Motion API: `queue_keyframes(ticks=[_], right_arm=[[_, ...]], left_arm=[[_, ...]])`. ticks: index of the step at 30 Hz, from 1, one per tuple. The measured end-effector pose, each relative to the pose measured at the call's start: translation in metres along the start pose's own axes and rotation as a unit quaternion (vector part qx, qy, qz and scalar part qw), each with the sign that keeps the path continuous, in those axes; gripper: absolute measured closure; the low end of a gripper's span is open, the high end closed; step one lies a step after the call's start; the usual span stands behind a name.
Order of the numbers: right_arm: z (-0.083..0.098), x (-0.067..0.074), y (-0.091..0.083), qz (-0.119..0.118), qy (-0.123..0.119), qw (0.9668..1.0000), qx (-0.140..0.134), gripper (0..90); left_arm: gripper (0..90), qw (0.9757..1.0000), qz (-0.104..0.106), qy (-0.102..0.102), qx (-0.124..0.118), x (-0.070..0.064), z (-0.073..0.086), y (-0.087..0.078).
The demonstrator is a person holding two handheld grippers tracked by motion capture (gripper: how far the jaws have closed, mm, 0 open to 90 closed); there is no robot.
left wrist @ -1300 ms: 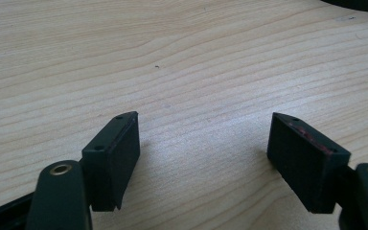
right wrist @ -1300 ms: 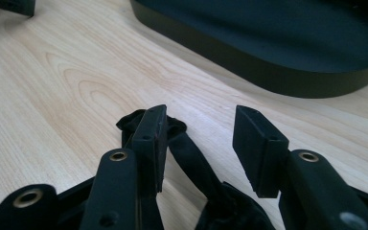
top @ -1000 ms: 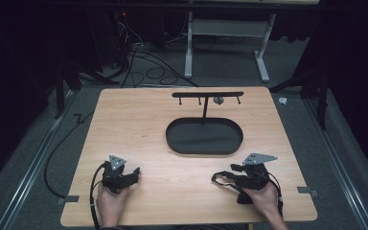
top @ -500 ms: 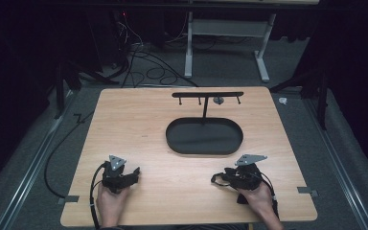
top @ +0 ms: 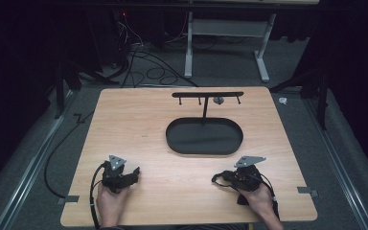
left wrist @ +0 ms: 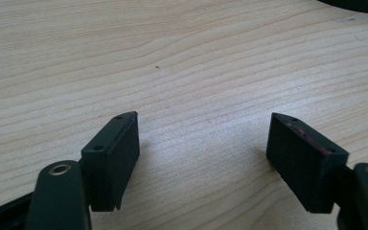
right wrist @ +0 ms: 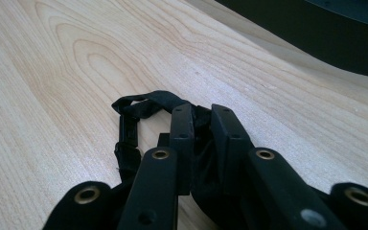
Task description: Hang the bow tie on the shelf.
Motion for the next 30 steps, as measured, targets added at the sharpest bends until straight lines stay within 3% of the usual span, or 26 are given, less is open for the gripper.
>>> queue_keyframes(ticks=[9,30], right_arm=[[-0.005,-0.002,-0.015,0.016,-0.010,0.9995,-0.026,82.7],[-0.017,-0.020,-0.057,0.048,0.009,0.9951,-0.086,82.9]], left_arm=[[27.5,1.0000,0.000,0.000,0.000,0.000,0.000,0.000],[27.5,1.0000,0.000,0.000,0.000,0.000,0.000,0.000]])
Point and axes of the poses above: each handheld gripper's, and its own axes: y roughly forward along the jaws, z roughly out of its underside, x roughly to its left, the point moved 4 cm from there along y, roughly forward along the jaws, and after that the axes turned 2 degrees about -y, right-handed, at the moved point
